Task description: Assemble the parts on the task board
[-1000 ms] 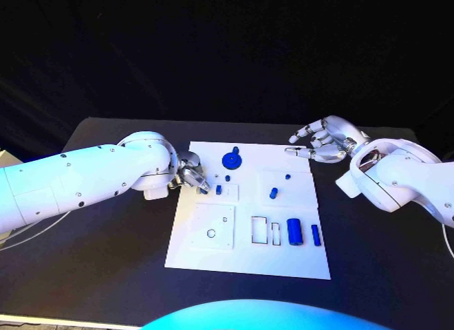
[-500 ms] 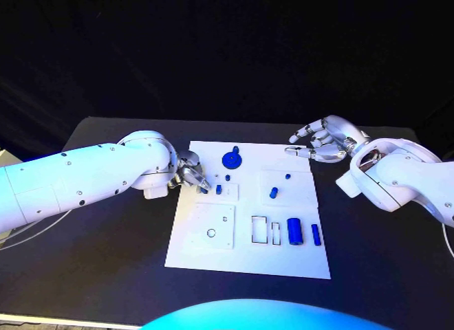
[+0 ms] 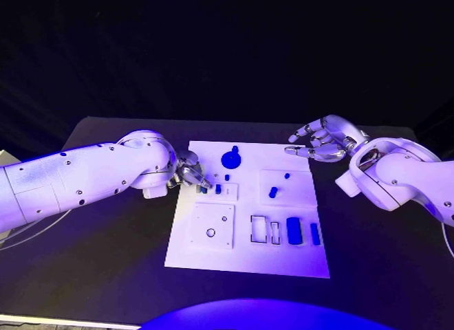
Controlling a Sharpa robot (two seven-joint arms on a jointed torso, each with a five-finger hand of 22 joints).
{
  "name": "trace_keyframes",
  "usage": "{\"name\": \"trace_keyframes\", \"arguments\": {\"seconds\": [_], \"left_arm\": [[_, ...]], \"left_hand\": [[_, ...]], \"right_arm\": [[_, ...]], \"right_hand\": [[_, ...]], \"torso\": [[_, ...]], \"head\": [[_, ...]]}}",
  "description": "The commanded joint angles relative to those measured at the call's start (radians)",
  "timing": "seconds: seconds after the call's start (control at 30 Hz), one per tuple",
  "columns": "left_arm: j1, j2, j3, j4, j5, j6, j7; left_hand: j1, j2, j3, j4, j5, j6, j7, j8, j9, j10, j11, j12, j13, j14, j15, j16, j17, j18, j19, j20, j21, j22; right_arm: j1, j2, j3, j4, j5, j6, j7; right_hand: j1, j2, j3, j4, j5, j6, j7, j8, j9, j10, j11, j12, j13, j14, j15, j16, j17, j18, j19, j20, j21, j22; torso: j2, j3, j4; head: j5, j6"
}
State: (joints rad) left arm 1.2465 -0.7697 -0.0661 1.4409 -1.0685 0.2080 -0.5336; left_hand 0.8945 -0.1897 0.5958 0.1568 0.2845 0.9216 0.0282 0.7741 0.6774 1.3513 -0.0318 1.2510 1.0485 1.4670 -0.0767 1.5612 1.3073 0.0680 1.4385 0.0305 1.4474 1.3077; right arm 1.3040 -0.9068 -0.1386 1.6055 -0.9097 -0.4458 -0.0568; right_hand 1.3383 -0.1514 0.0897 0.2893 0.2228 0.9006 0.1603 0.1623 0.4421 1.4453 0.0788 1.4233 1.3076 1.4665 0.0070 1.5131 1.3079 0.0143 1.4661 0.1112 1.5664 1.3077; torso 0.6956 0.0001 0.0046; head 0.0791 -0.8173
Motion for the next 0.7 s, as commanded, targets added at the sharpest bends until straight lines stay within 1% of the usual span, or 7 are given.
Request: {"name": "trace_keyframes", "arguments": {"seconds": [0.03,0.17,0.33,0.4,0.63,0.7], "left_arm": [[-0.005,0.003,-0.003,-0.001,0.006,0.011,-0.007],[-0.005,0.002,-0.003,-0.002,0.006,0.014,-0.008],[-0.005,0.003,-0.003,-0.001,0.007,0.018,-0.008],[-0.005,0.003,-0.003,0.0,0.008,0.018,-0.007],[-0.005,0.004,-0.003,0.005,0.013,0.018,-0.006],[-0.005,0.004,-0.003,0.007,0.014,0.016,-0.005]], "left_hand": [[-0.005,-0.002,-0.019,0.008,-0.004,0.002,0.008,-0.007,-0.002,-0.007,0.0,-0.003,0.001,0.099,-0.006,0.001,0.249,-0.015,0.0,-0.001,-0.003,0.039],[0.0,-0.003,-0.051,0.022,-0.006,0.003,0.007,-0.008,-0.004,-0.007,0.0,-0.003,0.002,0.1,-0.006,0.002,0.25,-0.015,0.0,-0.002,-0.003,0.04],[0.006,-0.004,-0.072,0.032,-0.007,0.003,0.007,-0.009,-0.005,-0.006,0.0,-0.002,0.003,0.1,-0.006,0.002,0.25,-0.015,0.0,-0.002,-0.003,0.041],[0.006,-0.004,-0.072,0.032,-0.007,0.003,0.007,-0.009,-0.005,-0.006,0.0,-0.002,0.003,0.1,-0.006,0.002,0.25,-0.015,0.0,-0.002,-0.003,0.041],[0.007,-0.004,-0.073,0.033,-0.007,0.003,0.007,-0.009,-0.005,-0.006,0.0,-0.002,0.003,0.1,-0.006,0.002,0.25,-0.015,0.0,-0.002,-0.003,0.041],[0.011,-0.002,-0.077,0.034,-0.006,0.003,0.007,-0.009,-0.005,-0.005,0.0,-0.001,0.004,0.1,-0.006,0.002,0.25,-0.015,0.0,-0.002,-0.003,0.04]], "right_arm": [[-0.001,0.0,0.0,0.001,-0.008,0.011,0.008],[-0.001,-0.001,0.0,0.001,-0.008,0.011,0.007],[-0.001,-0.001,0.0,0.001,-0.008,0.011,0.007],[-0.001,-0.001,0.0,0.001,-0.008,0.011,0.007],[-0.001,0.0,0.0,0.001,-0.008,0.011,0.006],[-0.001,0.0,0.0,0.0,-0.008,0.012,0.006]], "right_hand": [[0.0,0.007,-0.001,0.001,-0.003,-0.007,-0.003,0.006,-0.001,-0.002,-0.005,-0.006,0.134,0.074,-0.007,-0.004,0.133,-0.012,0.101,-0.005,-0.004,0.26],[-0.001,0.007,-0.002,0.001,-0.004,-0.007,-0.003,0.006,-0.001,-0.002,-0.005,-0.005,0.134,0.074,-0.007,-0.004,0.133,-0.012,0.101,-0.005,-0.004,0.26],[-0.001,0.007,-0.002,0.001,-0.004,-0.007,-0.003,0.006,-0.001,-0.002,-0.005,-0.005,0.134,0.074,-0.007,-0.004,0.133,-0.012,0.101,-0.005,-0.004,0.26],[-0.001,0.007,-0.002,0.001,-0.004,-0.007,-0.003,0.006,-0.001,-0.002,-0.005,-0.005,0.134,0.074,-0.007,-0.004,0.133,-0.012,0.101,-0.005,-0.004,0.26],[-0.001,0.007,-0.002,0.001,-0.004,-0.007,-0.003,0.006,-0.001,-0.002,-0.005,-0.005,0.134,0.074,-0.007,-0.004,0.133,-0.012,0.101,-0.005,-0.004,0.26],[-0.003,0.008,-0.002,0.002,-0.005,-0.007,-0.003,0.006,-0.001,-0.001,-0.004,-0.005,0.134,0.074,-0.007,-0.003,0.133,-0.012,0.1,-0.005,-0.005,0.26]], "torso": [[0.0,0.0004,0.0005],[0.0,0.0004,0.0002],[0.0,0.0003,-0.0001],[0.0,0.0006,0.0],[0.0,-0.0003,0.0004],[0.0,0.0,0.0003]], "head": [[0.0,0.0],[-0.001,-0.001],[0.0,-0.001],[-0.001,-0.001],[-0.001,-0.002],[-0.001,-0.002]]}}
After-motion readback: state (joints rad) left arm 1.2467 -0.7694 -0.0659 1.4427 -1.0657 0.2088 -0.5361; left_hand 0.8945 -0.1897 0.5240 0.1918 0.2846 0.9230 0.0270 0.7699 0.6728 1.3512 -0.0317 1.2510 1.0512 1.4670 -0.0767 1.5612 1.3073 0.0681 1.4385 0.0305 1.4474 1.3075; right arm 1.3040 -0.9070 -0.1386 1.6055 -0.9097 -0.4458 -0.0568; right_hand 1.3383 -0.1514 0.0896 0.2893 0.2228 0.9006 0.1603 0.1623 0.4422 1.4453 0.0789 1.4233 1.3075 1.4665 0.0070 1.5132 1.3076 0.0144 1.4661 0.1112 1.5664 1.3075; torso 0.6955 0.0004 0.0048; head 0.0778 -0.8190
